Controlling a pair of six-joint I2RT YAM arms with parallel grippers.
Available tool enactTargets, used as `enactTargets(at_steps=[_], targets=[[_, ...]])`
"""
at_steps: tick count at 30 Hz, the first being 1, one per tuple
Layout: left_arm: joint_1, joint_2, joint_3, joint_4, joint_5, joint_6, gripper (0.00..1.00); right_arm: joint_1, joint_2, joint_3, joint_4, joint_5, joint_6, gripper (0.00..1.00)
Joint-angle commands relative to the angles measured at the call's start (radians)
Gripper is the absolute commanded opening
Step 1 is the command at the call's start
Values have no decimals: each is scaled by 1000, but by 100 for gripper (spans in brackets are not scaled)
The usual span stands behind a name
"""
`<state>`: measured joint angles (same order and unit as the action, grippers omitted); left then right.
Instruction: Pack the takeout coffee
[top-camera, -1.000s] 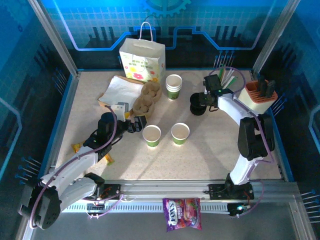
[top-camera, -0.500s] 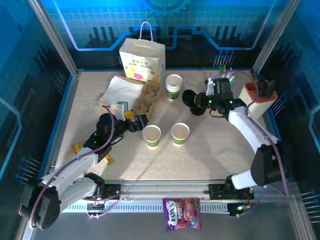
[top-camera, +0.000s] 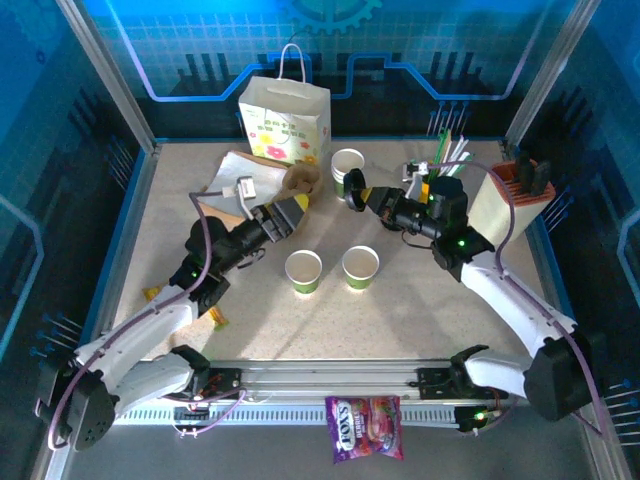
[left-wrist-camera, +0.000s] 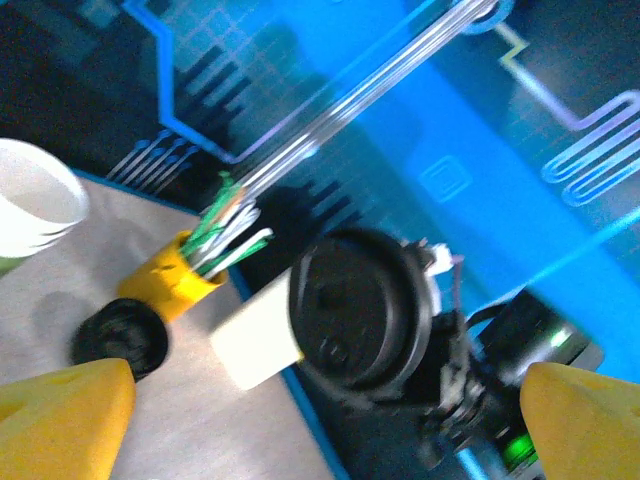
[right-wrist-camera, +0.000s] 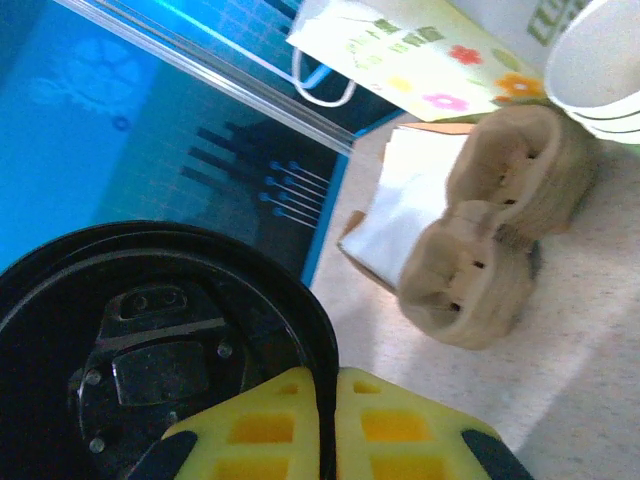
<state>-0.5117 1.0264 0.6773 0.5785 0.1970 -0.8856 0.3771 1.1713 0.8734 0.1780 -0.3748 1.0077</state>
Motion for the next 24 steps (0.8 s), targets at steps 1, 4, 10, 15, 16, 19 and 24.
enactTargets(at_steps=[1, 4, 10, 15, 16, 19, 24], targets=[[-19, 61, 69, 96, 56, -145, 100, 24, -57, -40, 170, 15, 142, 9], [-23, 137, 125, 161, 110, -255, 99, 46, -77, -70, 234, 51, 191, 9], [-51, 252, 241, 205, 158, -322, 100, 81, -63, -86, 370, 70, 279, 9], [-63, 307, 307, 234, 180, -360, 100, 91, -46, -79, 429, 70, 317, 9], [-65, 317, 316, 233, 182, -363, 100, 92, -43, -77, 436, 70, 321, 9], [-67, 335, 337, 244, 190, -368, 100, 97, -32, -66, 442, 71, 328, 8], [-68, 353, 356, 228, 201, -362, 100, 110, -9, -57, 479, 77, 346, 8]])
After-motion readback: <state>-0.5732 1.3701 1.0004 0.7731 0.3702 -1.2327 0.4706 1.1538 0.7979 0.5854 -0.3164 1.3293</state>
